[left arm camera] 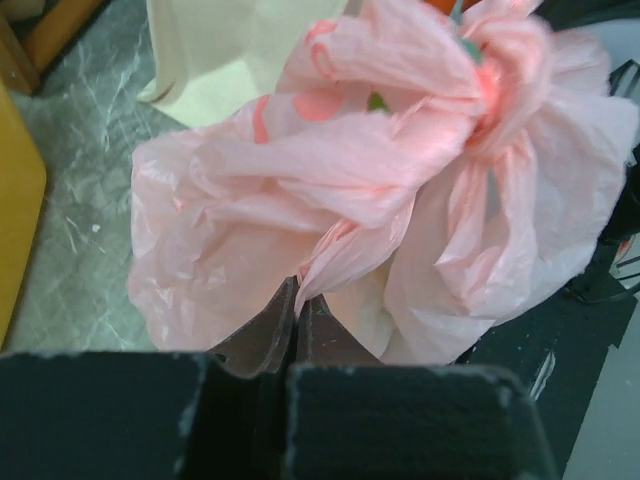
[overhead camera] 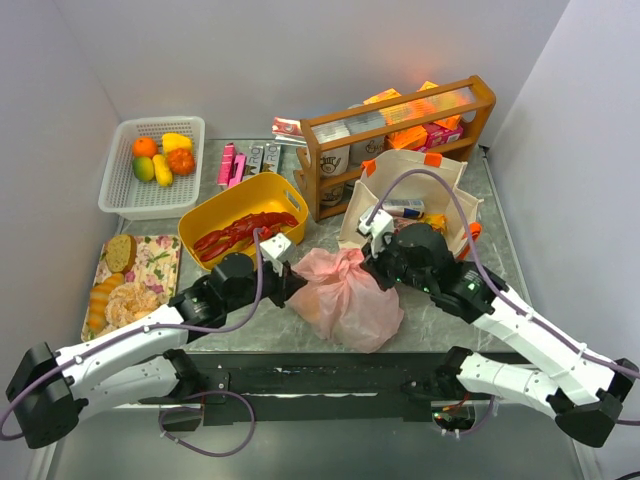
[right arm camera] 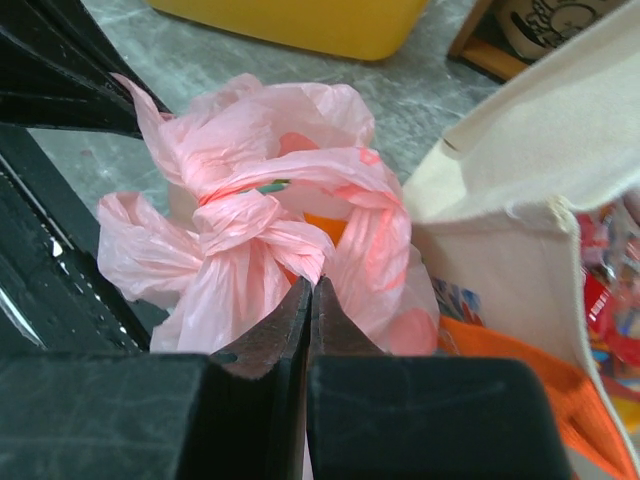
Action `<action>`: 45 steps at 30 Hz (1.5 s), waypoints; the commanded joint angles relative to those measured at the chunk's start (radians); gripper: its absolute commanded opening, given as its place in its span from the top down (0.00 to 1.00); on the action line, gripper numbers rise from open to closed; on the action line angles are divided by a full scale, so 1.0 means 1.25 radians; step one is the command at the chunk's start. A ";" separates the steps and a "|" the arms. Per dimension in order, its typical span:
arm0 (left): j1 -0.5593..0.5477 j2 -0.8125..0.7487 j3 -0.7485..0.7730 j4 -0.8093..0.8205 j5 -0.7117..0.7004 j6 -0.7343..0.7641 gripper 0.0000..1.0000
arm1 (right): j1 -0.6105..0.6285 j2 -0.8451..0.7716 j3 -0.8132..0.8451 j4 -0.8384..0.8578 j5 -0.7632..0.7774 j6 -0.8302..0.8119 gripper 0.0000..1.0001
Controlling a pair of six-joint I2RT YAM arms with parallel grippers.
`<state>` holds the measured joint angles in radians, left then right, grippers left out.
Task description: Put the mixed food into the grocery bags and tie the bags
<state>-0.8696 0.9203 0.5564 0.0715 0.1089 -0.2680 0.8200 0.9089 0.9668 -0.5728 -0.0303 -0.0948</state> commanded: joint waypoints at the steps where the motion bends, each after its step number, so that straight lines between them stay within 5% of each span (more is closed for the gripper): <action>1: 0.005 0.016 -0.007 0.027 -0.073 -0.024 0.99 | -0.004 -0.032 0.077 -0.082 0.110 -0.005 1.00; 16: 0.011 -0.092 -0.083 -0.047 -0.266 -0.107 0.99 | -0.031 -0.099 0.008 -0.063 0.424 0.081 1.00; 36: 0.031 -0.645 -0.208 -0.358 -0.537 -0.503 0.99 | -0.262 -0.153 -0.127 -0.024 0.373 0.183 1.00; 45: 0.031 -0.693 -0.207 -0.406 -0.579 -0.546 0.99 | -0.289 -0.159 -0.135 -0.018 0.357 0.185 1.00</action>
<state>-0.8722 0.0845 0.2916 -0.3046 -0.3298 -0.9367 0.5560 0.7448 0.8093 -0.5354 0.0502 0.2047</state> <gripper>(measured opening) 0.024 0.010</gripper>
